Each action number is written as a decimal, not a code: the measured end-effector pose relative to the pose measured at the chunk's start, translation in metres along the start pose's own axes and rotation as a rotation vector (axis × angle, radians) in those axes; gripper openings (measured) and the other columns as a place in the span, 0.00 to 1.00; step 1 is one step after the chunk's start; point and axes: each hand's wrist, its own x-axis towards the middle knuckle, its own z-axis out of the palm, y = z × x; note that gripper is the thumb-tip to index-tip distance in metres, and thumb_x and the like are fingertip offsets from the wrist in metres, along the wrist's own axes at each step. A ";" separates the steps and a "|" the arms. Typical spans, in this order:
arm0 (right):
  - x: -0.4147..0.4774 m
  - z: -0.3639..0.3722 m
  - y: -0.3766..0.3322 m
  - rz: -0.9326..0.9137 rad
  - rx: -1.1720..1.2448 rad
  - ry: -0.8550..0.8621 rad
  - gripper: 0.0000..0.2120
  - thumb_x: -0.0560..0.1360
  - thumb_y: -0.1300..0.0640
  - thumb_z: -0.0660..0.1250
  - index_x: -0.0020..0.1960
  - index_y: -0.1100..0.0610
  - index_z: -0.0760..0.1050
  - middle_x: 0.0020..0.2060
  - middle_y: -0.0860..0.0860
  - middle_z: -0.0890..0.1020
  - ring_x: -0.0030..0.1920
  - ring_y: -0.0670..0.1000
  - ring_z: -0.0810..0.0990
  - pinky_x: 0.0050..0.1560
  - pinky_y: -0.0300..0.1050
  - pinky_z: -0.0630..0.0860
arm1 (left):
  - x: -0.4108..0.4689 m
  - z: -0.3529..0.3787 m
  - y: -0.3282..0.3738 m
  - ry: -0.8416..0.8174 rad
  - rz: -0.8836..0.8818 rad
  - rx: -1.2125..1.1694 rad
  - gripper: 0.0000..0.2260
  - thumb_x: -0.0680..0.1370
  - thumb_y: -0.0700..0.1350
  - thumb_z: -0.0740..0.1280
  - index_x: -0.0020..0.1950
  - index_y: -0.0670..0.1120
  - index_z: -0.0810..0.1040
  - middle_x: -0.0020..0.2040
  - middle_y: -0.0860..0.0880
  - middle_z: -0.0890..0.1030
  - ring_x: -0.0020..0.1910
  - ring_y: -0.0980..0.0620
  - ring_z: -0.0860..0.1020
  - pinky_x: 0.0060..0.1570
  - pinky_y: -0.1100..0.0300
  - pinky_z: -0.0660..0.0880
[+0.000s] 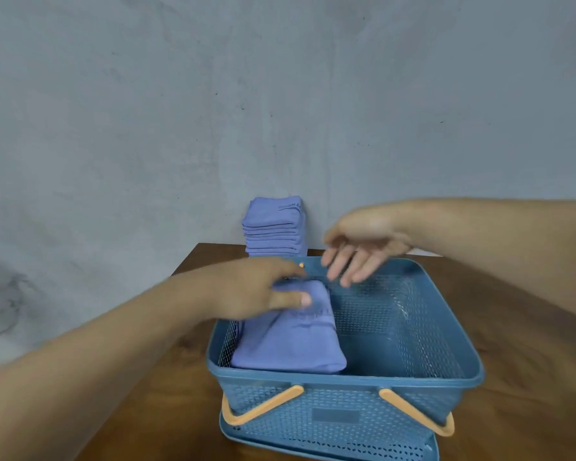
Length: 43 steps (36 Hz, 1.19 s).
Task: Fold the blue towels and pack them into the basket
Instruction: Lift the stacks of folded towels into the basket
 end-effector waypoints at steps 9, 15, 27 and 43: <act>0.084 -0.065 -0.036 -0.116 0.152 0.191 0.19 0.84 0.45 0.63 0.59 0.61 0.80 0.55 0.58 0.87 0.50 0.59 0.88 0.48 0.50 0.86 | 0.085 -0.064 -0.068 0.427 -0.261 -0.251 0.18 0.82 0.67 0.64 0.61 0.57 0.81 0.56 0.61 0.82 0.57 0.59 0.79 0.53 0.59 0.71; 0.177 -0.076 -0.030 -0.028 0.305 0.077 0.36 0.81 0.33 0.63 0.72 0.63 0.71 0.63 0.62 0.81 0.58 0.64 0.84 0.57 0.61 0.84 | 0.164 -0.063 -0.151 0.477 -0.554 -0.496 0.20 0.80 0.70 0.63 0.51 0.53 0.75 0.49 0.53 0.75 0.55 0.46 0.76 0.60 0.48 0.76; 0.276 -0.039 -0.026 0.083 0.478 -0.118 0.63 0.63 0.19 0.71 0.85 0.50 0.53 0.80 0.65 0.61 0.75 0.76 0.66 0.48 0.75 0.79 | 0.239 -0.015 -0.218 0.116 -0.838 -1.182 0.43 0.62 0.72 0.79 0.64 0.43 0.79 0.57 0.37 0.85 0.55 0.33 0.84 0.46 0.34 0.82; 0.301 -0.027 -0.009 -0.010 0.540 -0.108 0.62 0.55 0.22 0.78 0.81 0.46 0.63 0.76 0.61 0.69 0.66 0.71 0.76 0.62 0.80 0.72 | 0.244 0.021 -0.245 0.078 -0.695 -1.327 0.44 0.57 0.76 0.81 0.62 0.46 0.88 0.59 0.41 0.87 0.55 0.37 0.87 0.67 0.36 0.76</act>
